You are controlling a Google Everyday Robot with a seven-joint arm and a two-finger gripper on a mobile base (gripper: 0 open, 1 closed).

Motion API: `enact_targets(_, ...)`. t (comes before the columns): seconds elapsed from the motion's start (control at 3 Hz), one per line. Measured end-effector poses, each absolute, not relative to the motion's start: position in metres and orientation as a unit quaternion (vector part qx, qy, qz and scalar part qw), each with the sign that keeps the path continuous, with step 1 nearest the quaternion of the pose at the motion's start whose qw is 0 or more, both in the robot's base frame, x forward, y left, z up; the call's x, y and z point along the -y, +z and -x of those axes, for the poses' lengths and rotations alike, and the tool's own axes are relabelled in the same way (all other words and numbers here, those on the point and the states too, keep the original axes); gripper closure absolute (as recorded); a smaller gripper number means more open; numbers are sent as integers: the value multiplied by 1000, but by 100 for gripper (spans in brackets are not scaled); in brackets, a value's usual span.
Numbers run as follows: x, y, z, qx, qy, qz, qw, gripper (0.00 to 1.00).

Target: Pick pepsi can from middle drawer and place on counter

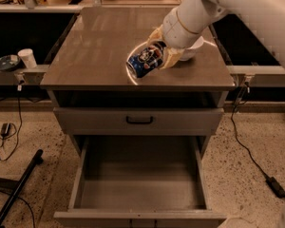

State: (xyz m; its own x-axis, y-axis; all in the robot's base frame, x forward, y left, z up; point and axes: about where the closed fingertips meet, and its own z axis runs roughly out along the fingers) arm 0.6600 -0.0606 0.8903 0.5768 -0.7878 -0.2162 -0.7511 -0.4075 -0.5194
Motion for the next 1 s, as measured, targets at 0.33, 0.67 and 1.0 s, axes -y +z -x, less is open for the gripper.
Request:
enact_targets(0.33,46,885,-686,-441,-26,846,298,100)
enact_targets(0.67,31,876,-717,-426,-19,853,300,100)
enact_targets(1.0,30,877,-719,-425,-19,854,301,100)
